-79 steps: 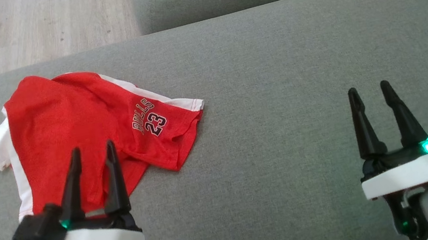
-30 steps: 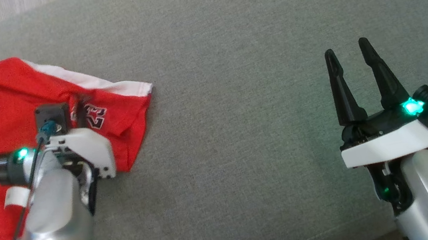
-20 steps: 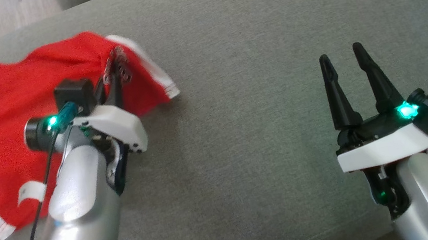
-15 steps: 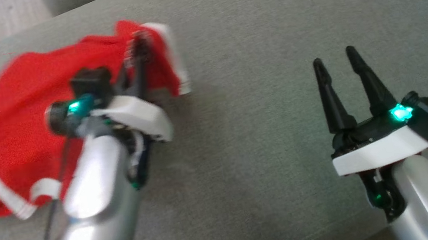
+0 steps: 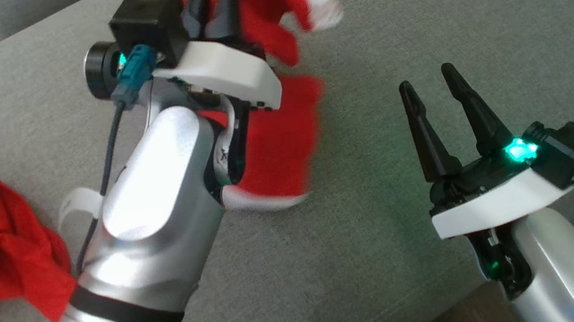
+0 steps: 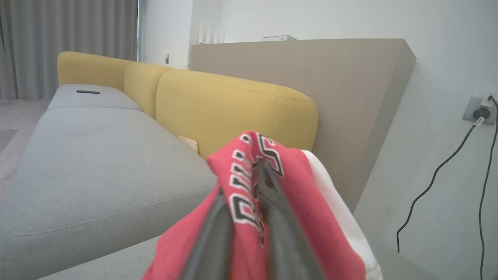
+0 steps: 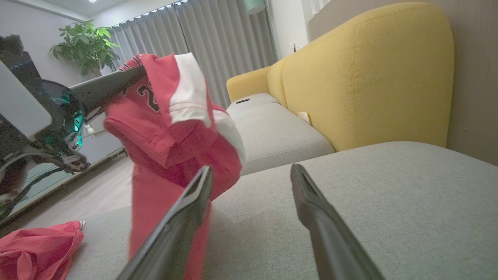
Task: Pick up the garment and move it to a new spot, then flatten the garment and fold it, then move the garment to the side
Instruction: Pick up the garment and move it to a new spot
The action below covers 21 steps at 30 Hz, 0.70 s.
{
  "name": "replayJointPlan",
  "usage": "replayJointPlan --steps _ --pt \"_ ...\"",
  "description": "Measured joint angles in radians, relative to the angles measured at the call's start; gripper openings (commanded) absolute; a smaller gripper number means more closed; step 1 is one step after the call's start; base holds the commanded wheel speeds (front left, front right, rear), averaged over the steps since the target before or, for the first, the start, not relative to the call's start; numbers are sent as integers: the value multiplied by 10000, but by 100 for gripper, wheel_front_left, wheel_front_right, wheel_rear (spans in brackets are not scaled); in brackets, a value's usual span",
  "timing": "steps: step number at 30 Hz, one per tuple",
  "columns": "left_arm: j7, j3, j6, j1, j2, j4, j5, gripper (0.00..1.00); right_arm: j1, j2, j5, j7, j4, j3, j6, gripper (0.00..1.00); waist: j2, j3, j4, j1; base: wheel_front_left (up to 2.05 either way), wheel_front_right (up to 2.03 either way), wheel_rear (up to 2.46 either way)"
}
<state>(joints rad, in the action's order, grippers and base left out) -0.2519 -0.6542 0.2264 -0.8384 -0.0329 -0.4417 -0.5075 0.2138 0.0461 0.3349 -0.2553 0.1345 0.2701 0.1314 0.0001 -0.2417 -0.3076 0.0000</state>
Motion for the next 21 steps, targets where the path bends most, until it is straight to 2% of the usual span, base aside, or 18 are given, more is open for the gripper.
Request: replayJointPlan --steps 3,8,11,13,18,21 --pt "-50 -174 100 -59 4 -174 -54 100 22 2 75 0 -23 -8 0 100 0 -58 -49 0 0 0 0" --pt "-50 54 96 7 2 -633 155 100 21 4 63 0 -50 -314 0 100 0 -77 256 0 0 0 0" --pt "-50 487 -184 324 -21 -821 441 100 14 2 -86 0 -50 -508 0 100 0 -22 555 0 0 0 0" --pt "-50 518 -617 621 -100 -1047 575 100 10 2 -211 0 -42 -652 0 100 0 39 794 0 0 0 0" --pt "-50 502 -1331 1381 -303 -1365 1020 100 4 4 -428 0 -29 -884 0 100 0 220 1439 0 0 0 0" --pt "-50 671 -1379 1639 -431 -1087 1331 100 2 4 -460 0 -38 -924 0 100 0 330 1757 0 0 0 0"
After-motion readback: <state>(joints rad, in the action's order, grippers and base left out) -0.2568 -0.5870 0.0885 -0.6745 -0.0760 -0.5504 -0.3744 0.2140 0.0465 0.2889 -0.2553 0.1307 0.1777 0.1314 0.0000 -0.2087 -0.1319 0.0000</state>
